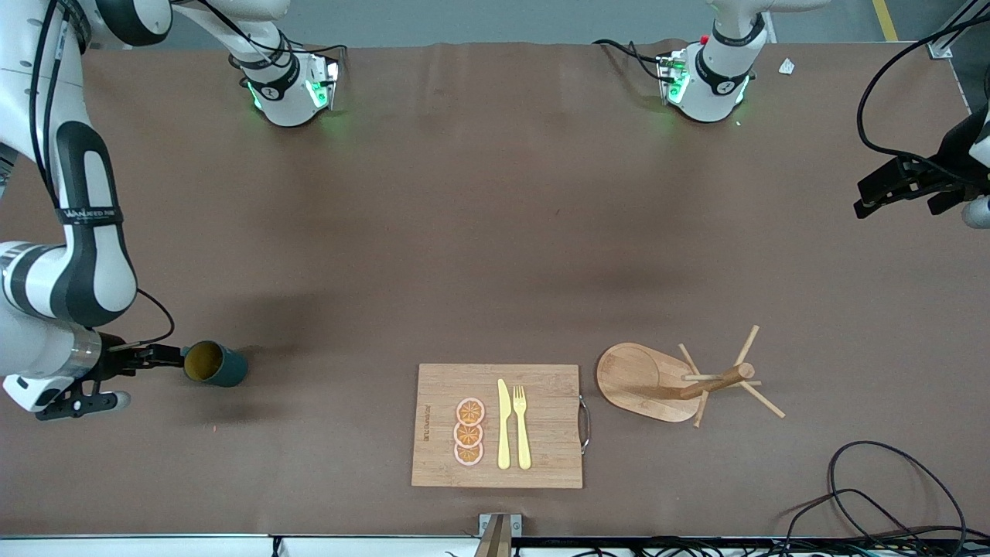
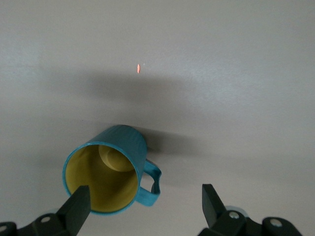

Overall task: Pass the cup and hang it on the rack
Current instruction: 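Lift the teal mug with the right gripper toward the table middle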

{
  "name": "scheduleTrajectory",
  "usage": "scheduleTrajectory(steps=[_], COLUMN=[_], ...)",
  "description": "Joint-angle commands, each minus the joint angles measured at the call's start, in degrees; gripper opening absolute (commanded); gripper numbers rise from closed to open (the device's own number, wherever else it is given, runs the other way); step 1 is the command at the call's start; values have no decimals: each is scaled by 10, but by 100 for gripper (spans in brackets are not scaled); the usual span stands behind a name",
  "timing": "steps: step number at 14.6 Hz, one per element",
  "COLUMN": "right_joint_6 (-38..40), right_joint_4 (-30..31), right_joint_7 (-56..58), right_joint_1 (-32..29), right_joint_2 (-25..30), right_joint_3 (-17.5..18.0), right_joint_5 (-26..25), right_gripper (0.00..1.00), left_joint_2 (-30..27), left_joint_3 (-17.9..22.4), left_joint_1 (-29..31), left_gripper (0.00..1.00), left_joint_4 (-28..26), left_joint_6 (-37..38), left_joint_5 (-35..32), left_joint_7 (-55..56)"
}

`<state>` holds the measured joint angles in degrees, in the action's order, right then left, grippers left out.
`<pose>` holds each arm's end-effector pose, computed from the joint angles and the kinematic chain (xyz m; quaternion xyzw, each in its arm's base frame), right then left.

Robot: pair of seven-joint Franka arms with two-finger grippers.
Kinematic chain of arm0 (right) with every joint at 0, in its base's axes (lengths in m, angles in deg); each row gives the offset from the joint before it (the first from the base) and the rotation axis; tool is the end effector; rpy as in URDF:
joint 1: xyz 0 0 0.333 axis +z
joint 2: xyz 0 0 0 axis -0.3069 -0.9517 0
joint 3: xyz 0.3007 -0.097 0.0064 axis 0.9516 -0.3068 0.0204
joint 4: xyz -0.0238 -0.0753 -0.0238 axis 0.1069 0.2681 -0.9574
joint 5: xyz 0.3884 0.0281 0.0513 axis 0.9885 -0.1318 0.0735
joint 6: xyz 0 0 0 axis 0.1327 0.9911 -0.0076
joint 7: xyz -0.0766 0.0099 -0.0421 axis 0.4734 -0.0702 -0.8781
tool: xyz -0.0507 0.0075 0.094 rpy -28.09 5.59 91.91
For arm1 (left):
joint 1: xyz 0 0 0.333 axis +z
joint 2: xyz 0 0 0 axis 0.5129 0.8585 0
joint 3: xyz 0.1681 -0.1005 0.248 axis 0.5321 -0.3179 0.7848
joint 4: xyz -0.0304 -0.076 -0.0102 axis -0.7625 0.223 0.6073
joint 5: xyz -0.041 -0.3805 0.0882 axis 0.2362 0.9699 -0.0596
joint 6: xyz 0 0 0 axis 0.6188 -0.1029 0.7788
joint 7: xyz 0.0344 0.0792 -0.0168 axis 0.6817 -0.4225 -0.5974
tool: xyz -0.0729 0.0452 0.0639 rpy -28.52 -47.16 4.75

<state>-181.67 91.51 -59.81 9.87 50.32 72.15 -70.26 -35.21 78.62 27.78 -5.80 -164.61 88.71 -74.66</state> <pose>0.7101 -0.1082 0.3010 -0.9963 -0.0789 0.0233 0.0239 0.5656 -0.0291 0.6506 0.9997 0.0202 0.0113 0.0004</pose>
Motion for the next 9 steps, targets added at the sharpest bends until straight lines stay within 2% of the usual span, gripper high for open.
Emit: scheduleTrajectory(steps=[1,5,6,8,9], right_joint_6=[-22,-51,-54,-61,-63], right_joint_4=[16,21,22,24,26], right_joint_7=[9,8,8,8,9], right_joint_1=[-3,1,4,6,6], right_joint_2=[-3,-24,-29,-34,-34], right_joint_3=[7,9,9,9,9], right_joint_5=[5,6,6,6,6], right_gripper=[100,100,97,86,75], left_joint_2=[3,3,3,3,3], left_joint_3=[2,2,2,2,2], left_joint_1=[0,0,0,0,0], left_gripper=[100,100,100,100,100], left_joint_4=[9,8,8,8,8], left_joint_6=[9,9,9,9,9], left_joint_5=[11,10,10,10,11], left_joint_7=[5,5,5,6,6])
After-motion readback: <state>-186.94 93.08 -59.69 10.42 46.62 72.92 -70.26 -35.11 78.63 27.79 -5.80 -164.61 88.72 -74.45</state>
